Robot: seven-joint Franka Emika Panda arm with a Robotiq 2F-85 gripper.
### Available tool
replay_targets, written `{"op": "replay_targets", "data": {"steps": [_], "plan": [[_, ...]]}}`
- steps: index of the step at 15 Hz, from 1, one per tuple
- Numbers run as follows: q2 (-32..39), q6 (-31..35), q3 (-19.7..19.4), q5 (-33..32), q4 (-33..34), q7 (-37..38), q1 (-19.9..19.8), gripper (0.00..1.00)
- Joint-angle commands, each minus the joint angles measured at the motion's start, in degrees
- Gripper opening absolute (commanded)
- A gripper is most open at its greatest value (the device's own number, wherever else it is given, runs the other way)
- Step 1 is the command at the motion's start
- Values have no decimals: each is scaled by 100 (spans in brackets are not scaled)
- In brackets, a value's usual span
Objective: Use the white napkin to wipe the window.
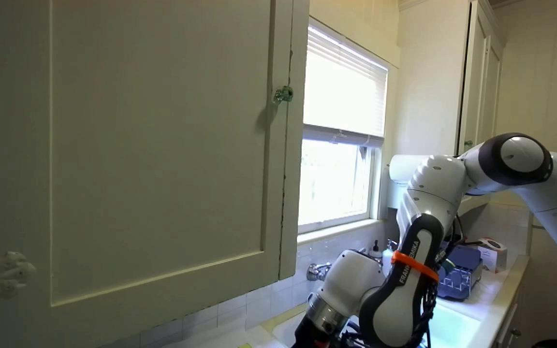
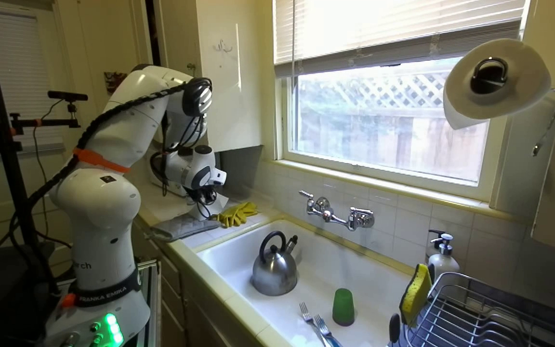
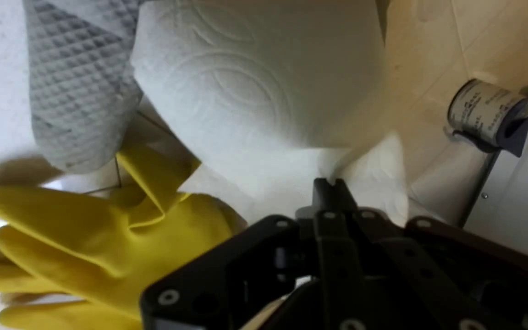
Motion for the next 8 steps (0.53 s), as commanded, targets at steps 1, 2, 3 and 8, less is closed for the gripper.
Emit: {"op": "replay_targets", "data": {"steps": [1, 2, 3, 8], "plan": [[272, -366, 572, 154, 160, -536, -510, 28], [37, -848, 633, 203, 50, -563, -616, 34], [-388, -1410, 668, 323, -211, -534, -712, 40], [-1991, -3662, 1029, 825, -803, -298, -1109, 79]]}}
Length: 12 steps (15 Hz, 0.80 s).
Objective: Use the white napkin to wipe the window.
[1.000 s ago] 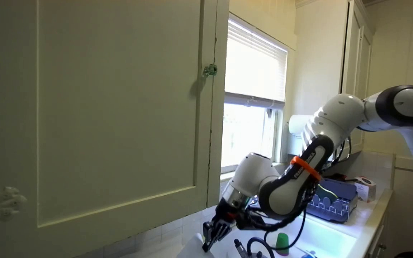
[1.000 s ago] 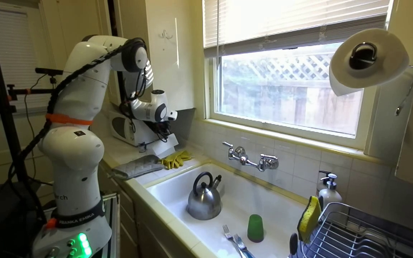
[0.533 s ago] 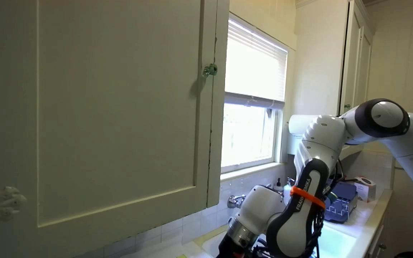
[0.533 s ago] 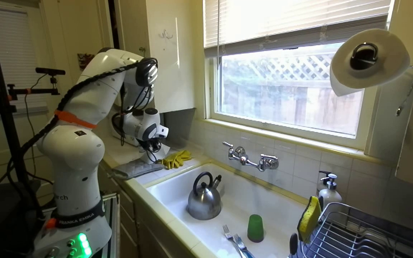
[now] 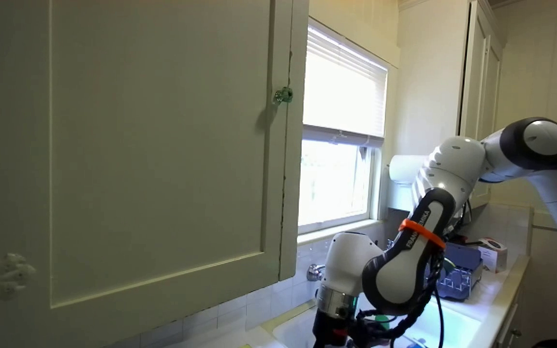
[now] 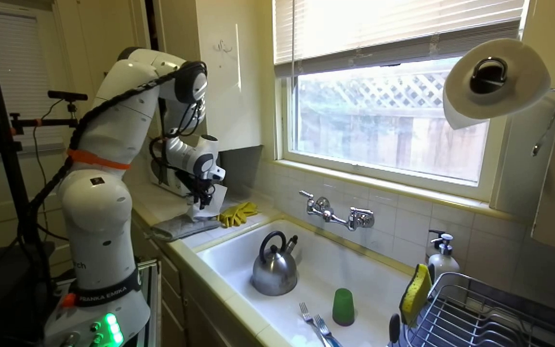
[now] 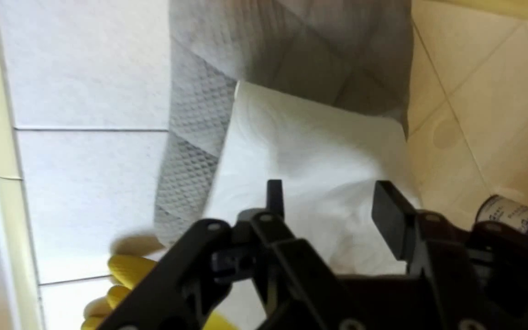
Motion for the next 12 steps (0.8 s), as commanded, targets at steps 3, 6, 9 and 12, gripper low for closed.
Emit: {"op": "replay_targets", "data": {"steps": [3, 6, 9, 12], "plan": [[-1790, -2627, 404, 402, -411, 418, -354, 99], [-2345, -4110, -149, 371, -152, 618, 176, 100], [-2734, -5547, -298, 172, 116, 894, 264, 100], [-3024, -6997, -389, -37, 506, 1230, 292, 100]]}}
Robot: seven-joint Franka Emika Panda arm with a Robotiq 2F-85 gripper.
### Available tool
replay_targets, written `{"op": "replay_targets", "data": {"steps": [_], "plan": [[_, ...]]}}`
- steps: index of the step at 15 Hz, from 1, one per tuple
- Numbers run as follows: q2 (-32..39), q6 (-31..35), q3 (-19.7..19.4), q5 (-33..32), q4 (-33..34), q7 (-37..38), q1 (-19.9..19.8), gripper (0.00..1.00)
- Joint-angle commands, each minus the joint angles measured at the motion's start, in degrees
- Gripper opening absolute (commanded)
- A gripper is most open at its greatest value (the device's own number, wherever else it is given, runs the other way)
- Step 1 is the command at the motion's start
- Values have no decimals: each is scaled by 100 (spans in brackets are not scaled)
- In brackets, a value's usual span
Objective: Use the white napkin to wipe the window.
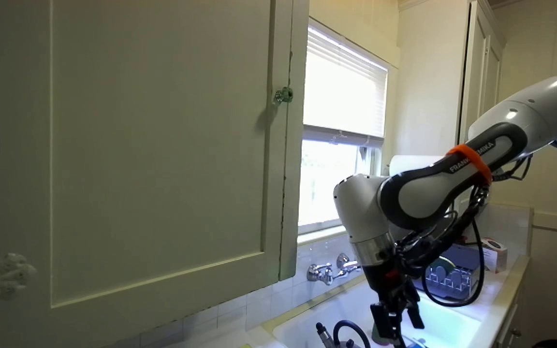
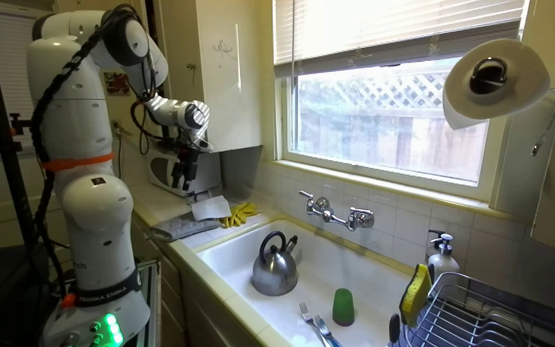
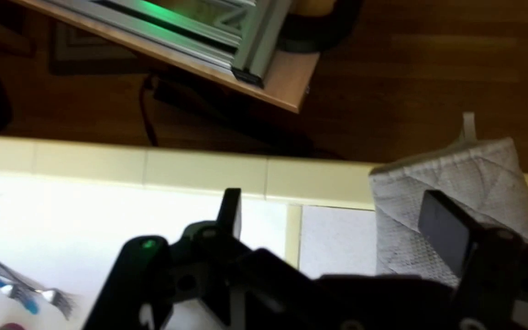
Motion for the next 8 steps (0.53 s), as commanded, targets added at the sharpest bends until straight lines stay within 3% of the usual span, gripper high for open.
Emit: {"op": "replay_targets", "data": {"steps": [1, 2, 4, 8], "plan": [[-436, -1601, -177, -369, 444, 513, 139, 100], [-198, -948, -191, -178, 251, 244, 146, 100], [-364, -1438, -212, -280, 440, 381, 140, 100], [-411, -1490, -207, -317, 462, 433, 144, 100]]}}
